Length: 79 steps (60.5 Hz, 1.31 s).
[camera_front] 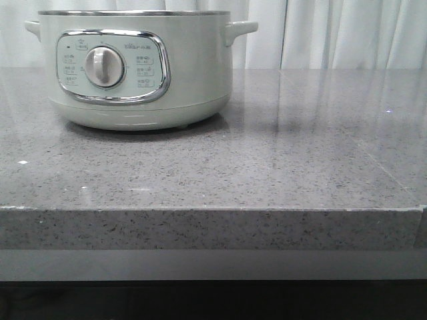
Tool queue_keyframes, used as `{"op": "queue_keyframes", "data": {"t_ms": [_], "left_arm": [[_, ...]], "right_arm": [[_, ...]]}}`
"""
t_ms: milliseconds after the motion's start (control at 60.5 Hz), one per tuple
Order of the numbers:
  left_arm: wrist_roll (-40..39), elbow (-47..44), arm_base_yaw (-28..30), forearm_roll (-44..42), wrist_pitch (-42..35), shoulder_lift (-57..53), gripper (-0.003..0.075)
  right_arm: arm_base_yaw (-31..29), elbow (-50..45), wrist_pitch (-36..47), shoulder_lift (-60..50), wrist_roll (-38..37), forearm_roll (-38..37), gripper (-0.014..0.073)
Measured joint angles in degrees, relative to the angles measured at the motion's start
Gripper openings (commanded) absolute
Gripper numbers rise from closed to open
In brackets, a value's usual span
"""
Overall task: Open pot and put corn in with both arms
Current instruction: 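Withdraw the open right gripper away from the pot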
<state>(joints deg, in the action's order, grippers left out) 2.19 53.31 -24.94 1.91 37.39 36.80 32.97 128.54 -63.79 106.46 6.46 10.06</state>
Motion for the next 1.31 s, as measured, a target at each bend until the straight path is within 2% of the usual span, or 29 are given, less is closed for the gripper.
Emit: {"op": "queue_keyframes", "data": {"t_ms": [149,546,810,1042,1306], "left_arm": [[0.0,0.0,0.0,0.0,0.0,0.0,0.0207],[0.0,-0.03,0.0,0.0,0.0,0.0,0.0207],[0.0,-0.03,0.0,0.0,0.0,0.0,0.0207],[0.0,-0.03,0.0,0.0,0.0,0.0,0.0207],[0.0,-0.03,0.0,0.0,-0.01,0.0,0.0207]], "right_arm": [[0.0,-10.55,6.98,-8.92,0.11,0.25,0.0545],[0.0,-49.78,32.96,-35.61,1.13,0.47,0.0545],[0.0,-71.09,41.59,-52.92,1.35,0.47,0.0545],[0.0,-84.05,45.72,-64.73,1.35,0.47,0.0545],[0.0,-87.51,45.8,-69.25,1.35,0.5,0.0545]]}}
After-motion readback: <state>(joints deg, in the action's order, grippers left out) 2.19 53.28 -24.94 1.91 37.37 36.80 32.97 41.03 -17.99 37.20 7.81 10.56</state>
